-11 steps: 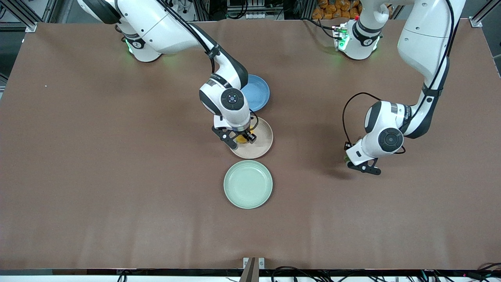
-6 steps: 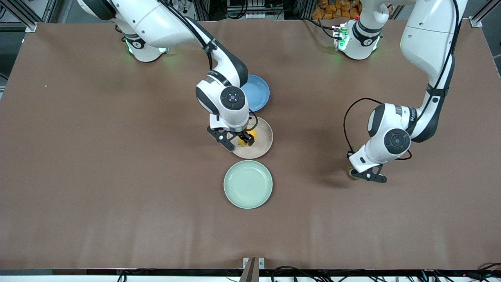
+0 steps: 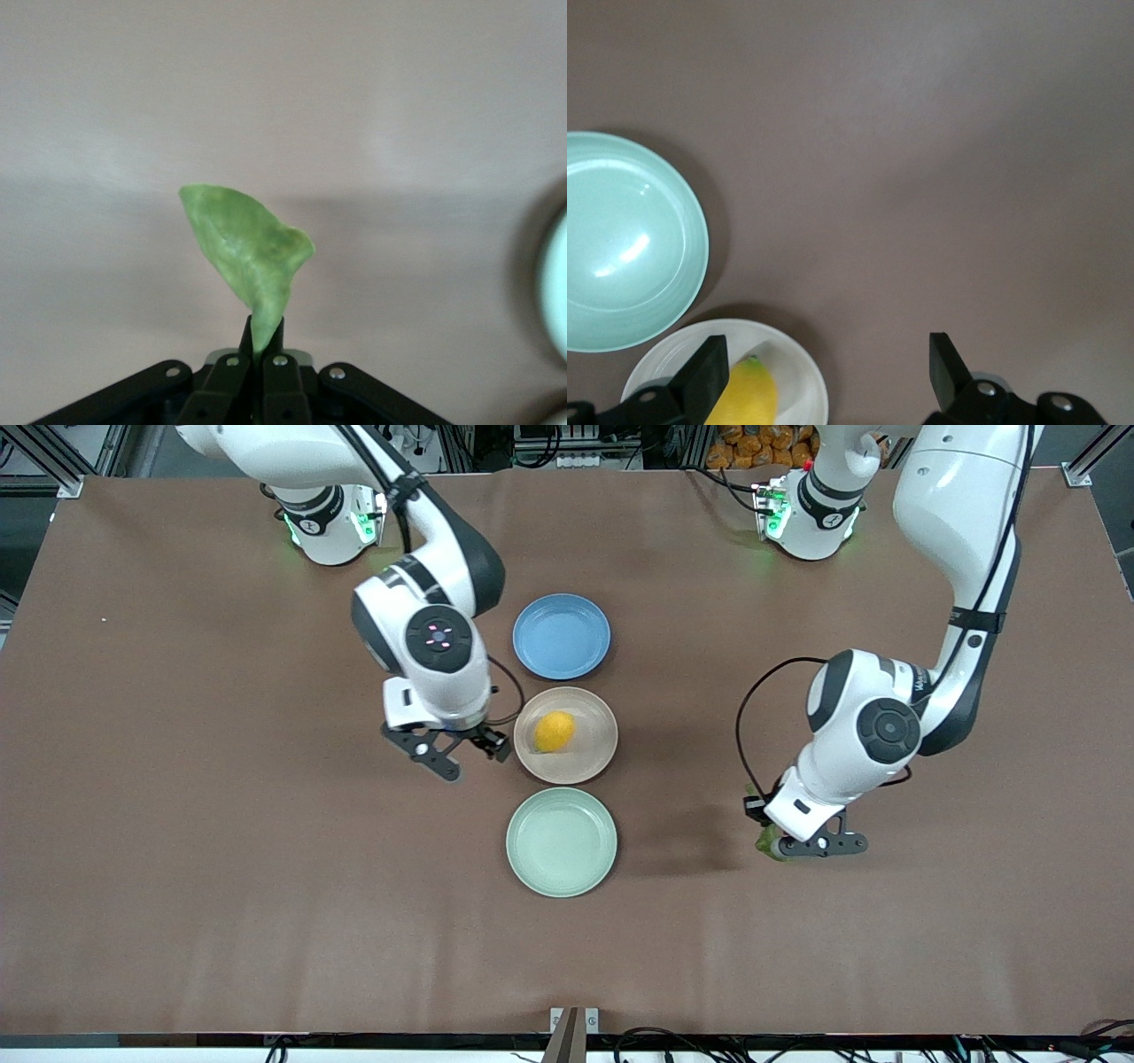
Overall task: Place lemon and lettuce in plates
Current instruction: 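Open the right gripper to release the lemon and lift away, then carry the lettuce onto the pale green plate while the right gripper withdraws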
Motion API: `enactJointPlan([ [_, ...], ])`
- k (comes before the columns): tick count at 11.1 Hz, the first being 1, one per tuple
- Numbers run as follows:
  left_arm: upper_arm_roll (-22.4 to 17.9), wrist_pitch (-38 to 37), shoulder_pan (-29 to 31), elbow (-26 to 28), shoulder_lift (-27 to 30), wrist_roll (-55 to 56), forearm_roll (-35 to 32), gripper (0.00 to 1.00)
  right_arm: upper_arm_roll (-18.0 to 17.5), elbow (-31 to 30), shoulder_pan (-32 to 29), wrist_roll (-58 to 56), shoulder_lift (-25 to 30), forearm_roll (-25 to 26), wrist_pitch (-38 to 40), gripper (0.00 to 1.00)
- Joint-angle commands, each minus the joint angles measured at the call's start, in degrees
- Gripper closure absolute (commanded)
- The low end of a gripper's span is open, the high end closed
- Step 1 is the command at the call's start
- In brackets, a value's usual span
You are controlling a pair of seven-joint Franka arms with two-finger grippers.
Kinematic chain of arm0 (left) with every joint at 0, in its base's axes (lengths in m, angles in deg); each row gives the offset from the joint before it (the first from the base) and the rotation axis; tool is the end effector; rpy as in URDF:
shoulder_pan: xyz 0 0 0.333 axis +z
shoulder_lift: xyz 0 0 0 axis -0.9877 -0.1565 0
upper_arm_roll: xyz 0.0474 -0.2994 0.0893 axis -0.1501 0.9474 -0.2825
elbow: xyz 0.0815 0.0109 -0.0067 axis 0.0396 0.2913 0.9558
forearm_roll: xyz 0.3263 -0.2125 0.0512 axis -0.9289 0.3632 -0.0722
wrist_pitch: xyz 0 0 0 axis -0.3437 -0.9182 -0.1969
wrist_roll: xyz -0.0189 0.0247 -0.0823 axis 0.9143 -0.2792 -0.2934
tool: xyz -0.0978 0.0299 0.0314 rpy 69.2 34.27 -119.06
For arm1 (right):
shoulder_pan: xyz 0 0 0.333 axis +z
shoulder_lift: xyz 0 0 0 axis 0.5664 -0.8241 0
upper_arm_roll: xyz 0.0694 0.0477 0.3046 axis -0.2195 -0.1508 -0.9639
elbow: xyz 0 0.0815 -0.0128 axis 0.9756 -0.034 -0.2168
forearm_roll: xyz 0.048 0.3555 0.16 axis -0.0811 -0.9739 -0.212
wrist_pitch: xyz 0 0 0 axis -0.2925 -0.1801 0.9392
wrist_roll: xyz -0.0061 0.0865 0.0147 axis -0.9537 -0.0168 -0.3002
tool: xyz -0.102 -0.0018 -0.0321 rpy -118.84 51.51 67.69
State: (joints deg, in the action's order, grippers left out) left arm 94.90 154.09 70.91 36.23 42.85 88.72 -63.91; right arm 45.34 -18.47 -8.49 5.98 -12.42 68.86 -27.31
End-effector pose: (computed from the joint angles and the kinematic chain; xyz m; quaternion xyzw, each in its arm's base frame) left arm 0.6519 -0.2200 0.3059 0.9976 0.0304 0.0394 0.0476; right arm 0.5699 0.3703 0.3756 0.9546 -0.2921 -0.0113 0.0571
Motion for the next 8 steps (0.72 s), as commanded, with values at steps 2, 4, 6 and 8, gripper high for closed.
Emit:
enactJointPlan([
  [2, 1.7, 0.0, -8.8, -4.8, -3.3, 15.4, 1.2, 1.00, 0.3, -0.6, -9.7, -14.0, 8.9, -2.8, 8.5, 0.00],
  [4, 1.5, 2.3, -13.6, -10.0, -7.8, 23.5, 1.1, 1.00, 1.6, -1.0, -14.7, -24.8, 12.5, -2.8, 12.6, 0.00],
  [6, 1.0, 8.4, -17.1, -11.2, -9.8, 30.1, 0.8, 1.00, 5.9, -1.3, -16.4, -35.9, 13.8, -3.2, 13.6, 0.00],
  [8, 1.0, 15.1, -19.0, -11.3, -11.4, 34.0, 0.9, 1.00, 9.5, -2.0, -16.4, -41.6, 14.6, -4.8, 13.8, 0.00],
])
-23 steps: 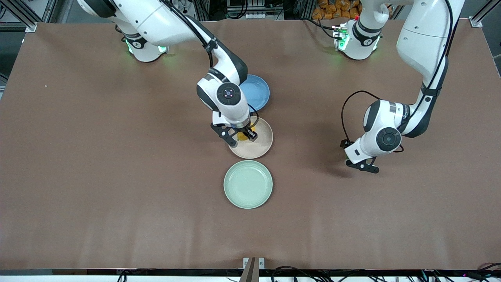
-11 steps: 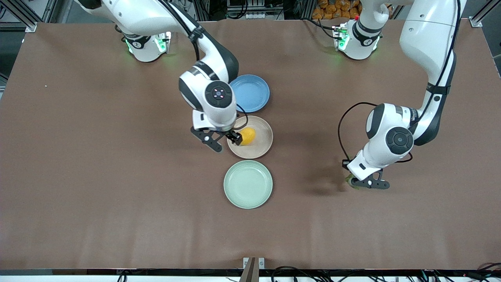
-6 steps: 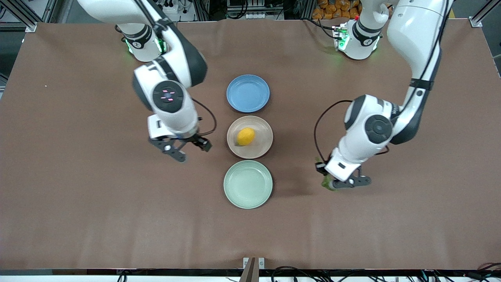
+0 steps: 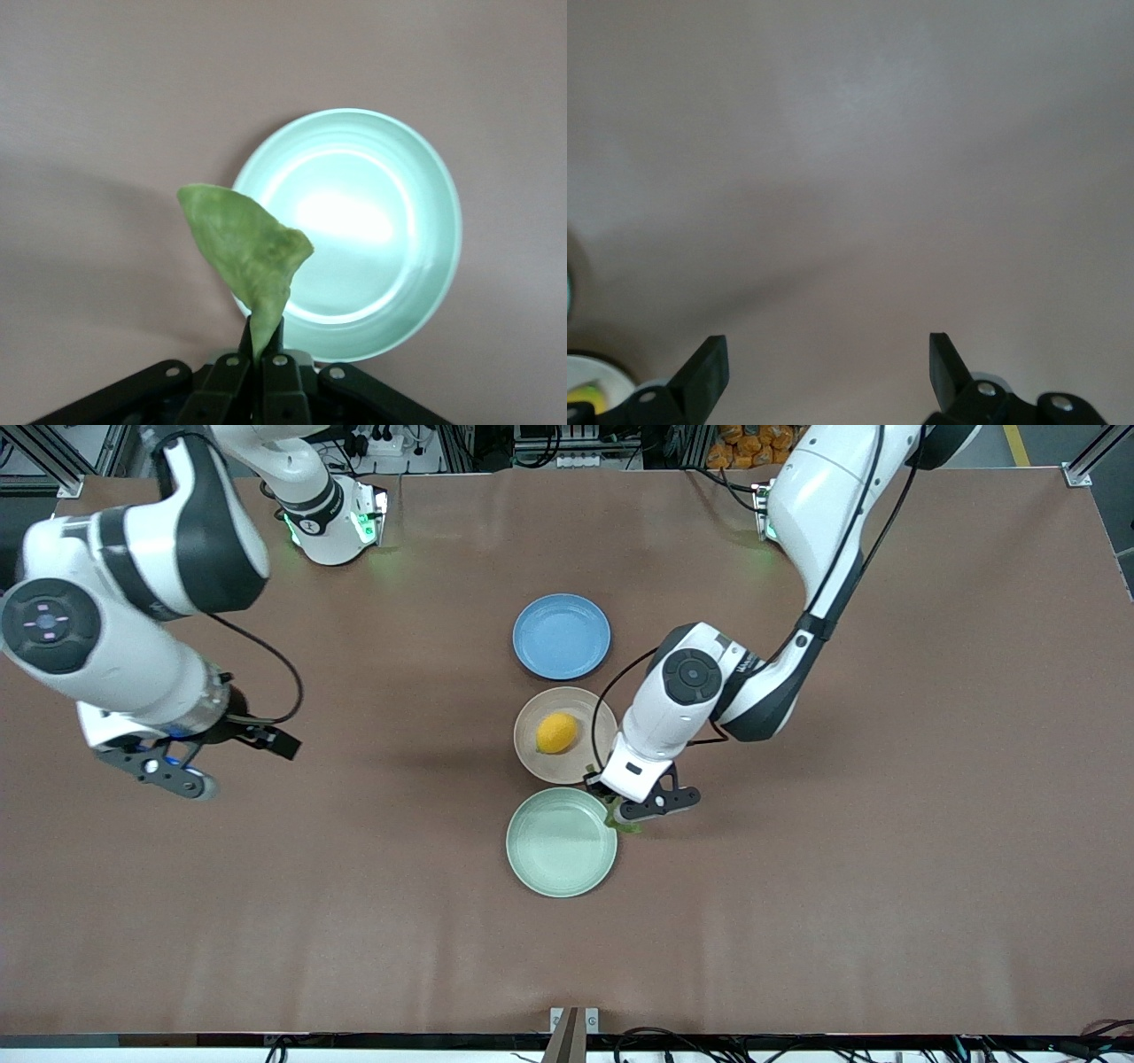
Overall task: Place lemon and lettuce in plates
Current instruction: 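Carry the lettuce onto the pale green plate while the right gripper withdraws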
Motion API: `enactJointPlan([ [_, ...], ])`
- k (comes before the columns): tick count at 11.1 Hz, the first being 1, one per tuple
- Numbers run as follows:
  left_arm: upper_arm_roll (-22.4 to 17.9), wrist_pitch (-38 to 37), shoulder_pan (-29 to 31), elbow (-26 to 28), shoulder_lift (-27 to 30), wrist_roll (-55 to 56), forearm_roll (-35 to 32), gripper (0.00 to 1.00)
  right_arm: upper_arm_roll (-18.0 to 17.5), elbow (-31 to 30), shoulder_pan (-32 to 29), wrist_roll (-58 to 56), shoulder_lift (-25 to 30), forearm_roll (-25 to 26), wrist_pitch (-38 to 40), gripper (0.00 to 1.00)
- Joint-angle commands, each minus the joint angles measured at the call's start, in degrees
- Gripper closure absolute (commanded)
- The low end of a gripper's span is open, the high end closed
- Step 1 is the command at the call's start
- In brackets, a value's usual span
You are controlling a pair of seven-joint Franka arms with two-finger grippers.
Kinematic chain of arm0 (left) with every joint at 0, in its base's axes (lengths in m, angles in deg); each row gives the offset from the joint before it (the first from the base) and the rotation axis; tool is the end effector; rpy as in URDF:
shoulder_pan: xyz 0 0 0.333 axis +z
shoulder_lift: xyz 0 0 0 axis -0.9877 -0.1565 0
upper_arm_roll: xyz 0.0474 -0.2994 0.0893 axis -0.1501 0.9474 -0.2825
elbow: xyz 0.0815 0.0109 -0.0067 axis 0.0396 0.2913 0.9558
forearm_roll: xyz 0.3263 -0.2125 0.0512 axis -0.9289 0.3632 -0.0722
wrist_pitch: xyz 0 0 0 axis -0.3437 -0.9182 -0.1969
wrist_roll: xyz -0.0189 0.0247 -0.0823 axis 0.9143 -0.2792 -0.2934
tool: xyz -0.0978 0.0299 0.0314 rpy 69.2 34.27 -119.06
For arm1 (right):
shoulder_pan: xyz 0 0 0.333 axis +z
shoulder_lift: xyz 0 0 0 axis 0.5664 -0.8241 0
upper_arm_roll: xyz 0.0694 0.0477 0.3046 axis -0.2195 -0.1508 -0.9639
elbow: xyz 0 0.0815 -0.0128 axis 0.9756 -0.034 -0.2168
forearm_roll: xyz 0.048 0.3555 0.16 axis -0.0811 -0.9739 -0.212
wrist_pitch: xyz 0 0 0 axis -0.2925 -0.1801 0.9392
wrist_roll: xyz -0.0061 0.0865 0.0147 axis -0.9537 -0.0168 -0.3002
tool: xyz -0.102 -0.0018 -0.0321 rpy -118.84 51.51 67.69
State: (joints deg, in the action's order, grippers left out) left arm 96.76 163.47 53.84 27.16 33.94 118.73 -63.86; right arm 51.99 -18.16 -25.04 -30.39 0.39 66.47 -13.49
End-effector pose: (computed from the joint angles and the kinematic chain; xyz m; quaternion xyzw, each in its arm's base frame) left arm 0.5910 -0.4392 0.2891 0.9787 0.1420 0.0620 0.1343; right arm 0.6175 0.1185 0.5040 0.9787 -0.1916 -0.0408 0.0617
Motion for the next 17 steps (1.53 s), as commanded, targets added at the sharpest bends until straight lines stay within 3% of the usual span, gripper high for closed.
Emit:
enactJointPlan([
  [1, -0.9, 11.0, -2.8, -2.3, -4.0, 5.5, 0.9, 1.00, 5.1, -2.6, 0.0, -6.0, 3.1, -2.8, 0.0, 0.00],
  [3, -2.5, 20.2, -5.2, -2.4, -6.7, 7.9, 0.7, 1.00, 6.7, -2.8, -1.2, -8.5, 4.2, -3.0, -0.1, 0.00],
  [6, -9.7, 22.9, -12.9, -4.4, -9.7, 11.7, 0.8, 1.00, 6.8, -2.3, -2.4, -10.5, 4.2, -3.1, 0.1, 0.00],
  [7, -12.2, 22.9, -15.2, -5.2, -10.5, 12.3, 0.8, 0.89, 6.8, -2.1, -2.7, -10.4, 4.2, -3.4, 0.0, 0.00],
  [8, -13.4, 22.9, -16.0, -5.2, -10.6, 12.1, 0.6, 0.08, 6.8, -2.1, -3.0, -10.5, 4.1, -4.6, -0.1, 0.00],
  [9, -14.0, 22.9, -16.2, -5.2, -10.2, 11.9, 0.7, 0.00, 6.8, -2.1, -3.3, -10.5, 4.2, -5.7, 0.0, 0.00],
  [13, -14.9, 21.0, -15.4, -4.8, -8.4, 10.7, -0.9, 0.00, 4.2, -2.0, -6.8, -10.6, 4.3, -7.5, 0.0, 0.00],
  [17, -14.7, 2.5, -10.9, -4.5, -3.6, 2.9, -0.9, 0.00, 4.2, -2.0, -7.2, -10.6, 6.5, -7.5, 0.0, 0.00],
])
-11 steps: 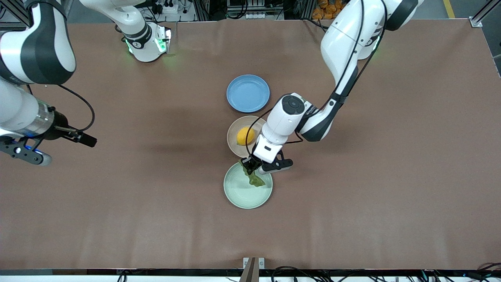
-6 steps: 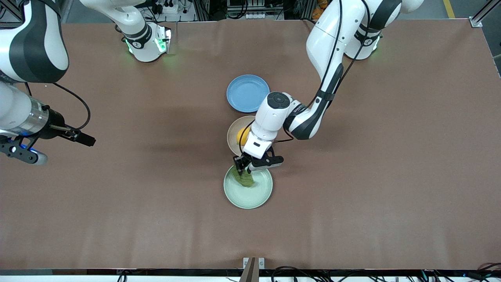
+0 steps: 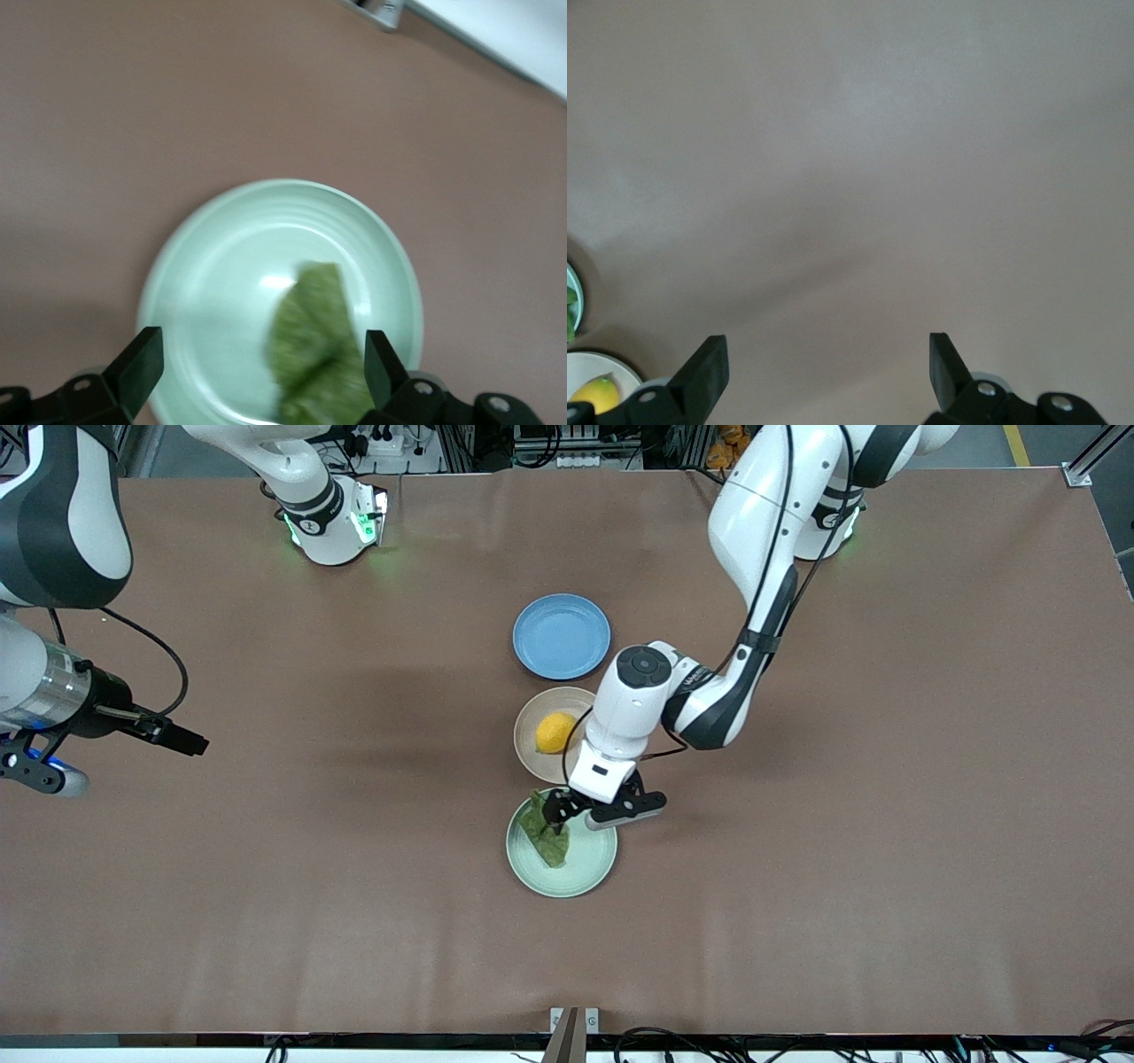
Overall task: Place lemon and lettuce in plates
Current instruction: 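Release the lettuce and return the left gripper to rest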
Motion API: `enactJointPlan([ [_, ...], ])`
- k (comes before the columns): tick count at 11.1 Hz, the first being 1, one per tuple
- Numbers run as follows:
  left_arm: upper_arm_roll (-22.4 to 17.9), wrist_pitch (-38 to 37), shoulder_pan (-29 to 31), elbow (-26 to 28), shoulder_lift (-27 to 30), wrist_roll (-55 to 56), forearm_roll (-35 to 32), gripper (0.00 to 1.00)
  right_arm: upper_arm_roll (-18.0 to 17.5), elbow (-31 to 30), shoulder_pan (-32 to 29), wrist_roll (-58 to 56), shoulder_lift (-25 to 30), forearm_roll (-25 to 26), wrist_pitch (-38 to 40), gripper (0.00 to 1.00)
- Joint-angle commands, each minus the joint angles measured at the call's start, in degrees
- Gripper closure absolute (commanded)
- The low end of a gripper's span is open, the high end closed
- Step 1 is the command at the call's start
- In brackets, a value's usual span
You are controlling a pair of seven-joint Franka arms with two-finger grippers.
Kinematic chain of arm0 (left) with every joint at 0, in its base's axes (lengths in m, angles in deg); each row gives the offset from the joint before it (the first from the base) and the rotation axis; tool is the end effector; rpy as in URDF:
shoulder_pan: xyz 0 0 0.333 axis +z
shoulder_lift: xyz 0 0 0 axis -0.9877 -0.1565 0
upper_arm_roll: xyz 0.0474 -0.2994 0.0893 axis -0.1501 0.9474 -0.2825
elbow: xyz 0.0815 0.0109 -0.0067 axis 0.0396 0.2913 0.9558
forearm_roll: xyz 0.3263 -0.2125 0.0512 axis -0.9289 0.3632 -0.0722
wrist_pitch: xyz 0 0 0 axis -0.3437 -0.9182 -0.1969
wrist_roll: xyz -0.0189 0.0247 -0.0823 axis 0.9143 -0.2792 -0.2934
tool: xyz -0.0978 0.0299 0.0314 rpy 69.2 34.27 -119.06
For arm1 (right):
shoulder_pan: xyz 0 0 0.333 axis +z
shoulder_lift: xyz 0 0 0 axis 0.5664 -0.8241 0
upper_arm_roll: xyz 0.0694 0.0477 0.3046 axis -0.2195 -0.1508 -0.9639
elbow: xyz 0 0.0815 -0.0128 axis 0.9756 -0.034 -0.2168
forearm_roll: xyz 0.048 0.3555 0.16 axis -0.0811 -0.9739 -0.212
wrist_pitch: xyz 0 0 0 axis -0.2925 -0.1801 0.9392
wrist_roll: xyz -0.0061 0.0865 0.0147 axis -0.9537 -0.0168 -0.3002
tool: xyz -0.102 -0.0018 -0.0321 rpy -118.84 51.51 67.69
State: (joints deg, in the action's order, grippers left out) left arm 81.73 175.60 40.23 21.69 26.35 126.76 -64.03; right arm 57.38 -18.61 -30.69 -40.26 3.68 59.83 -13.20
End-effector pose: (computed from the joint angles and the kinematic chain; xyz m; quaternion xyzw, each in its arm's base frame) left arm 0.6003 -0.4737 0.2530 0.9599 0.1721 0.1662 0.1462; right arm 0.6163 0.0150 0.5354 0.9771 -0.2089 -0.0401 0.0029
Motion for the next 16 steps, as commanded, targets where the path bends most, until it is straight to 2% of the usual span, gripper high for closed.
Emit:
enactJointPlan([
  [1, 0.5, -14.5, 4.6, 0.9, 5.7, -9.4, -0.4, 0.00, -1.2, -1.7, -1.6, -1.6, 4.3, -0.9, -0.3, 0.00],
  [4, 1.2, -29.7, 10.6, 1.0, 10.7, -23.6, 0.5, 0.00, -1.1, -2.1, -2.3, -9.0, 6.7, -0.8, 0.5, 0.00],
  [7, 1.2, -41.6, 18.8, 1.6, 15.8, -39.6, 3.8, 0.00, -1.6, -2.2, -3.8, -14.3, 9.6, -1.0, 2.0, 0.00],
  [9, 1.3, -43.6, 22.0, 5.3, 19.8, -41.6, 4.6, 0.00, -1.6, -2.1, -4.6, -19.8, 10.3, -0.9, 4.2, 0.00],
  [14, 1.2, -43.8, 26.3, 22.3, 36.1, -42.8, 6.8, 0.00, -2.4, -2.0, -5.9, -21.2, 12.3, -1.0, 5.6, 0.00],
  [16, 1.0, -43.8, 28.8, 28.4, 42.3, -46.8, 6.7, 0.00, -3.2, -1.8, -6.8, -22.3, 12.7, -1.0, 8.0, 0.00],
])
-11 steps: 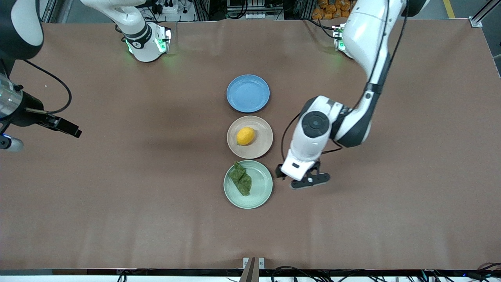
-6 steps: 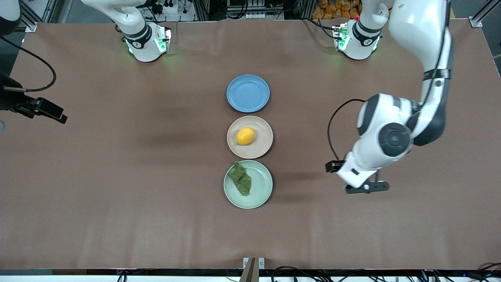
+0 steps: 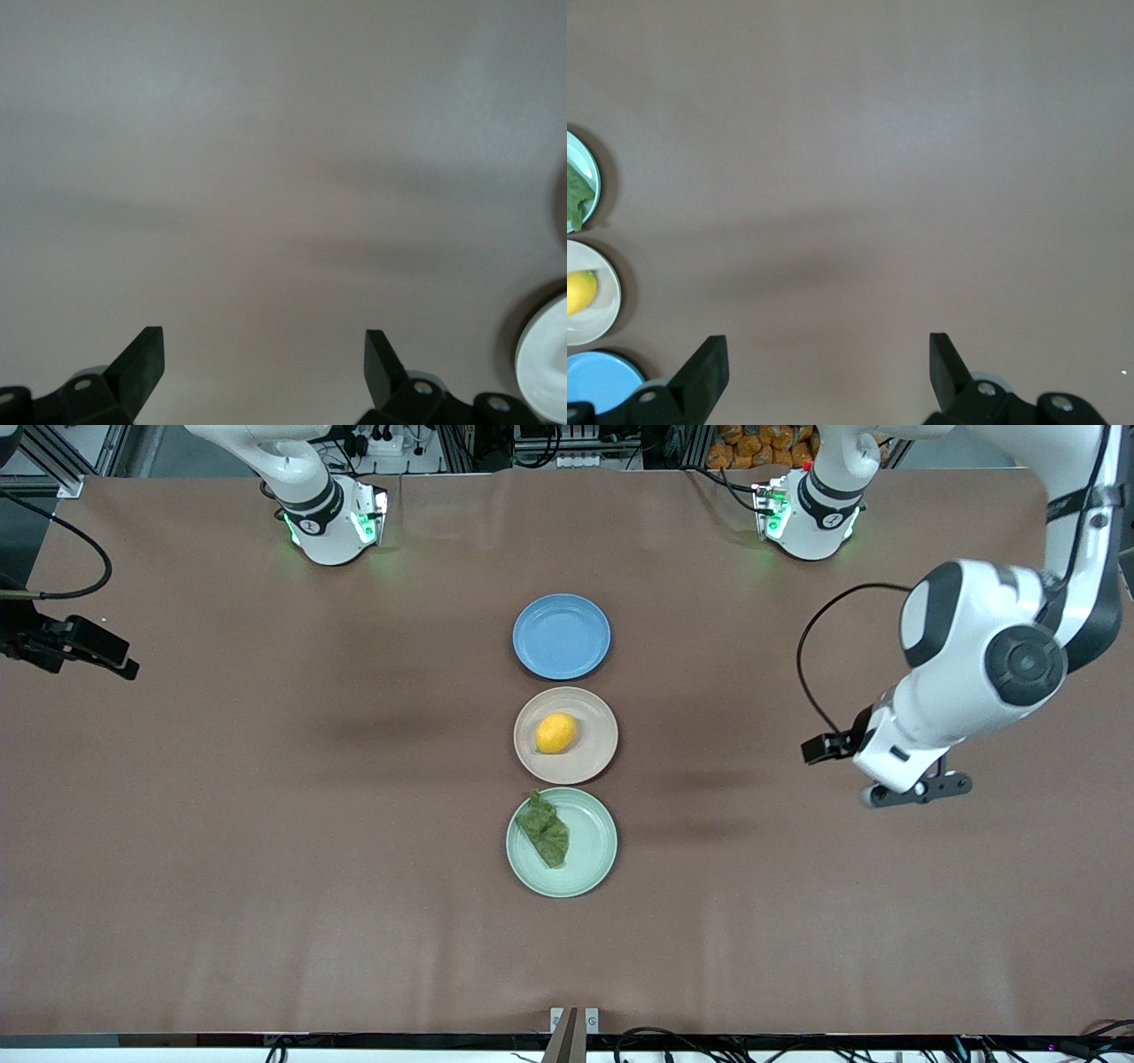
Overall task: Place lemon and lettuce in plates
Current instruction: 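Release the lettuce and return the left gripper to rest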
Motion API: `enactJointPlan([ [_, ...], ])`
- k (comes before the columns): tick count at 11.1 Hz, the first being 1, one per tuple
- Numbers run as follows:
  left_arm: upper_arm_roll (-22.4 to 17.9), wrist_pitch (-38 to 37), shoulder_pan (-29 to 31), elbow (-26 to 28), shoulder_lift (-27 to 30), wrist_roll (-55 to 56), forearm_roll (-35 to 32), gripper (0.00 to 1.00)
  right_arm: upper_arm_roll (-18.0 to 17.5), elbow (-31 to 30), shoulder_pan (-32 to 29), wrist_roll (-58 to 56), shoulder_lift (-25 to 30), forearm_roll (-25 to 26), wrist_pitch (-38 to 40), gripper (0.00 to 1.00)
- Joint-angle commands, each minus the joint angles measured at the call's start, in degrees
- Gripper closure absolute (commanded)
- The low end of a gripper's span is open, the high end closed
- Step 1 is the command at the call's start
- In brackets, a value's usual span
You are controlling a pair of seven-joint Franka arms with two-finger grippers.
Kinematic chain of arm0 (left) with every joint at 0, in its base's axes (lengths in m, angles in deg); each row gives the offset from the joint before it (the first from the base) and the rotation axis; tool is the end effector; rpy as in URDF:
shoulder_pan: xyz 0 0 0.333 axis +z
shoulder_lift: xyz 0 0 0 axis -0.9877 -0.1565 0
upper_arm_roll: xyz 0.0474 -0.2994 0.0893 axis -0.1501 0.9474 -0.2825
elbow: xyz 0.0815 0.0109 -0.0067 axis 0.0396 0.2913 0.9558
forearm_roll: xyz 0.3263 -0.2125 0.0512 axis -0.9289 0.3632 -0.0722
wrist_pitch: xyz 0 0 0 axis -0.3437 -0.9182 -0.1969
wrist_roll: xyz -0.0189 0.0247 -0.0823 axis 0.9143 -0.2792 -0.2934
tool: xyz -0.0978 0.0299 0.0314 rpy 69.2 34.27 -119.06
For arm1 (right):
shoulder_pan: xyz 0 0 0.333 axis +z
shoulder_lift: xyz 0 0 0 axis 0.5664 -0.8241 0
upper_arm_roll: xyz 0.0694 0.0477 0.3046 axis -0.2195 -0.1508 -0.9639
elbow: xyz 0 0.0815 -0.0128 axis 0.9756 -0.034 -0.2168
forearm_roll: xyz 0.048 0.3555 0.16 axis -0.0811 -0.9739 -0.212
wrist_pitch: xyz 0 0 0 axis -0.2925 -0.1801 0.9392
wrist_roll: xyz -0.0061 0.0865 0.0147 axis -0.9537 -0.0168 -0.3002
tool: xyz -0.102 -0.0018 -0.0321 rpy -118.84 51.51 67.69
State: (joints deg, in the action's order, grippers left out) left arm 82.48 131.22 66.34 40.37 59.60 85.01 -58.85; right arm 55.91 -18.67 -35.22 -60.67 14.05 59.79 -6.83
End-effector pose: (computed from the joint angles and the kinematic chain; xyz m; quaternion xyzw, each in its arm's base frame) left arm 0.6051 -0.1346 0.4249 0.9964 0.0726 -0.0432 0.0088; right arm 0.5583 -0.0180 0.6321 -0.9982 0.0578 0.0057 0.0113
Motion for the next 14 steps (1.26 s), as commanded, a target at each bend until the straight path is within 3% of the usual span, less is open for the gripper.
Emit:
enactJointPlan([
  [1, -0.1, 0.5, 4.0, 12.1, 11.8, -9.5, 1.5, 0.00, -1.8, -1.8, -2.1, -1.9, 2.7, -0.9, 1.7, 0.00],
  [4, -0.8, -0.9, 5.5, 12.6, 15.8, -13.5, 0.1, 0.00, -1.7, -1.8, -1.0, -2.3, 2.9, -0.9, 1.8, 0.00],
  [7, -0.5, -2.5, 5.8, 2.9, 16.4, -12.1, -2.2, 0.00, -1.7, -1.8, -0.6, -2.7, 3.5, -0.9, 2.1, 0.00],
  [8, -0.3, -4.4, 5.8, 0.4, 16.4, -12.4, -5.5, 0.00, -1.8, -1.8, -0.5, -2.7, 3.5, -0.9, 2.1, 0.00],
  [10, -0.5, -11.6, 5.8, -4.9, 16.1, -13.8, -5.6, 0.00, -1.8, -1.8, -0.5, -2.8, 3.5, -1.1, 2.1, 0.00],
  [14, -0.1, -16.3, 5.6, -8.1, 16.5, -18.3, -5.5, 0.00, -1.8, -1.8, -0.5, -3.7, 3.5, -2.4, 2.1, 0.00],
])
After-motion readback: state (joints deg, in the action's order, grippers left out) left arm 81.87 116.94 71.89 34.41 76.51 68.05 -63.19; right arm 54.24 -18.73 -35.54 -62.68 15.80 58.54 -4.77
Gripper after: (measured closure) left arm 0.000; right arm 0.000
